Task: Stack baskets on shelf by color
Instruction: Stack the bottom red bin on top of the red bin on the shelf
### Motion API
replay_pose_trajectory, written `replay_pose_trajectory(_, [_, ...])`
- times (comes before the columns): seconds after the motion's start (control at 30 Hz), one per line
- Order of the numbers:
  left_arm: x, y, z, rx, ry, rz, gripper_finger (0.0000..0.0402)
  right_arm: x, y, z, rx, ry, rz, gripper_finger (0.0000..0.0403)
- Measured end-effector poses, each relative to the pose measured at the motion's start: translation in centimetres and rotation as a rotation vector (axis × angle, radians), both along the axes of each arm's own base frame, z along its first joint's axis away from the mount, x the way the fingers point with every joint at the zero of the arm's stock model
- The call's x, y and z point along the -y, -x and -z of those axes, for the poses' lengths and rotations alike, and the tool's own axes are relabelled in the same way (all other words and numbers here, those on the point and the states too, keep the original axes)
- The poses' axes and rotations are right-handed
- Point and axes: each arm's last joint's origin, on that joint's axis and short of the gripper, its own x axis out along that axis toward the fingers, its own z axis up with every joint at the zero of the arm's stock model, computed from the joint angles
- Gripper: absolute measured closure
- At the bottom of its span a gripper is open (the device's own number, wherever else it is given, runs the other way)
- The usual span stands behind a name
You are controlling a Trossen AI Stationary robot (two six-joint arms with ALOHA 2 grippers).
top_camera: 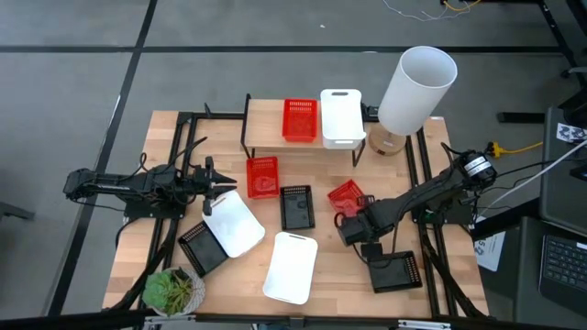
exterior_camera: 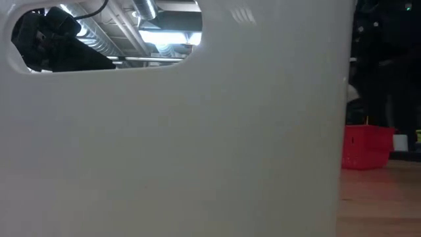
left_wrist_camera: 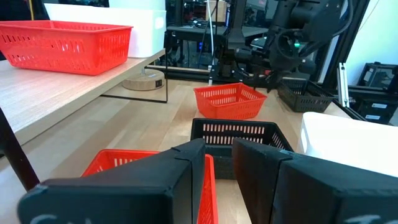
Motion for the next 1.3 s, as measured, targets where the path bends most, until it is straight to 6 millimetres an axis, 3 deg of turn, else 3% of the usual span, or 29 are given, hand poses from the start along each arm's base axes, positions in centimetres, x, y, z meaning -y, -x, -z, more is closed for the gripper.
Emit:
replay_pose_trajectory(0.53, [0.0,0.0,0.0,-0.002,-0.008,-0.001,0.0328,0.5,0.8,3.0,0.015,0.009,-0.124,0.0247])
replay_pose_trajectory(0.63, [0.0,0.0,0.0,-0.001,-0.008,-0.001,0.0328,0.5,0.8,3.0,0.018,0.011,-0.098,0.0283])
replay_pose_trajectory(0.73, [0.0,0.0,0.0,-0.002,-0.008,-0.001,0.0328,0.2,0.2,2.3,0.051,-0.001,-0.077,0.0362])
replay_pose_trajectory(0.8, [0.0,0.0,0.0,-0.001,-0.008,-0.001,0.0328,0.0,-0.2,1.5,0.068,-0.008,-0.087,0.0389])
replay_pose_trajectory(0.97, [0.0,0.0,0.0,-0.002,-0.007,-0.001,0.0328,-0.8,-1.9,-1.9,0.138,-0.037,-0.154,0.0397])
replay_pose_trajectory(1.13, [0.0,0.0,0.0,-0.001,-0.006,0.0,0.0328,-1.4,-3.2,-7.6,0.205,-0.055,-0.2,0.0399])
replay_pose_trajectory(1.3, [0.0,0.0,0.0,-0.002,-0.007,0.0,0.0327,-1.6,-4.6,-13.9,0.43,0.016,-0.312,0.04])
